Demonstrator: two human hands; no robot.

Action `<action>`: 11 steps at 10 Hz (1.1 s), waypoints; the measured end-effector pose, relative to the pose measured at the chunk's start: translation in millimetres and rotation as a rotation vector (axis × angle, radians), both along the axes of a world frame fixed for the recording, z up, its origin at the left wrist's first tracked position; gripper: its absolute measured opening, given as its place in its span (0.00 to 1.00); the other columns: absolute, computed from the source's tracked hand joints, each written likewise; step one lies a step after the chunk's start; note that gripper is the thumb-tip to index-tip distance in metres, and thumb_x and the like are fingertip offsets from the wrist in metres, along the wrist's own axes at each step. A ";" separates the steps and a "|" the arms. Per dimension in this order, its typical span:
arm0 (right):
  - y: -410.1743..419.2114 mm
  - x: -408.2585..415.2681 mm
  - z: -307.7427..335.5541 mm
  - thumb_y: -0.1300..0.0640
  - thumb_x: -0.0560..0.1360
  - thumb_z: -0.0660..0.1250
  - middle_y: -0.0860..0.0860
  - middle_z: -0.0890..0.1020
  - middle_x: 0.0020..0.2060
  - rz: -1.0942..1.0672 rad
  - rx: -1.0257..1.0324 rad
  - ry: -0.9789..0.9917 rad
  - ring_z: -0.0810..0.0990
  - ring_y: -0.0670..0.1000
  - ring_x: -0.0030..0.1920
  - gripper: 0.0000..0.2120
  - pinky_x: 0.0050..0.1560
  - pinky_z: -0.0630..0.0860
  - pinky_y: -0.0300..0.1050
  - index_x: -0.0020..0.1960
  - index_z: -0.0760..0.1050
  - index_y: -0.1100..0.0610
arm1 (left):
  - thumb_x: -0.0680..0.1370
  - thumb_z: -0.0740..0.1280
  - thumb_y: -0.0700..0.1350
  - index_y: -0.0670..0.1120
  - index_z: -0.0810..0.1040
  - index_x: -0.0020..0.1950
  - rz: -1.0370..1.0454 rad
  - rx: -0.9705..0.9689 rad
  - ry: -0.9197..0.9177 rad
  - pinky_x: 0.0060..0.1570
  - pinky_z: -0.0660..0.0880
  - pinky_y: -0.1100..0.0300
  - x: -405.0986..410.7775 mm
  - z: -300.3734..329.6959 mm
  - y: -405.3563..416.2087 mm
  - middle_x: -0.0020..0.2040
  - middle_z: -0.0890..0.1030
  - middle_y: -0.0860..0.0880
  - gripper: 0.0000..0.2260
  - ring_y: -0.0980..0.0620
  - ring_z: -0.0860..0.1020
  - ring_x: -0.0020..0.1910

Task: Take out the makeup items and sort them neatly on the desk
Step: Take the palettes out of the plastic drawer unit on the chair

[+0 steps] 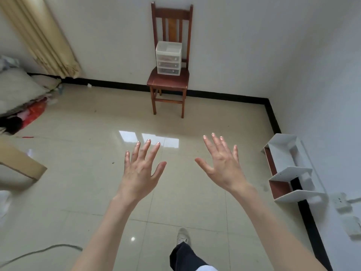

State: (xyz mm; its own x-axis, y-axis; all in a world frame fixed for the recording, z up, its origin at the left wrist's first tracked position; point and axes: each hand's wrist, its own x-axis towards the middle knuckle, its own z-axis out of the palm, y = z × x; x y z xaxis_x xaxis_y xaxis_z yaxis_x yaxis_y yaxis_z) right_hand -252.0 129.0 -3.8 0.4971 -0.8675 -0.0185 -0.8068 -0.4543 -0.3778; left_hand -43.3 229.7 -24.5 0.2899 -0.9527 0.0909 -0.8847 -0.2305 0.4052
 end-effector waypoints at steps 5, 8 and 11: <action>-275.2 171.3 3.8 0.38 0.77 0.55 0.49 0.47 0.77 0.093 -0.019 0.033 0.42 0.49 0.76 0.33 0.72 0.36 0.58 0.76 0.47 0.47 | 0.78 0.53 0.58 0.55 0.53 0.75 0.042 0.010 0.002 0.72 0.41 0.47 151.6 -5.9 -261.9 0.77 0.53 0.50 0.26 0.50 0.44 0.76; -439.4 306.3 16.0 0.39 0.77 0.55 0.49 0.46 0.77 0.025 -0.016 -0.004 0.41 0.49 0.76 0.32 0.73 0.36 0.58 0.76 0.47 0.47 | 0.79 0.55 0.56 0.53 0.53 0.76 -0.010 -0.014 -0.038 0.73 0.42 0.46 295.2 13.5 -441.5 0.77 0.51 0.49 0.26 0.48 0.44 0.76; -577.6 370.6 -5.2 0.39 0.77 0.55 0.49 0.46 0.77 -0.047 0.029 0.001 0.41 0.48 0.76 0.32 0.73 0.36 0.57 0.76 0.47 0.47 | 0.79 0.54 0.57 0.54 0.51 0.76 -0.081 0.099 -0.041 0.73 0.42 0.46 364.7 -12.2 -584.9 0.77 0.51 0.49 0.26 0.48 0.44 0.76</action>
State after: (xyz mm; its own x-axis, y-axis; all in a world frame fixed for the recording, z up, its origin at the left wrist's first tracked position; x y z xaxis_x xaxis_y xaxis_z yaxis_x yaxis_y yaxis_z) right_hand 118.6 -448.6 -9.0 0.4556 -0.8891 -0.0444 -0.8275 -0.4046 -0.3893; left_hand 321.4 -355.2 -36.6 0.2096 -0.9778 0.0056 -0.9173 -0.1947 0.3472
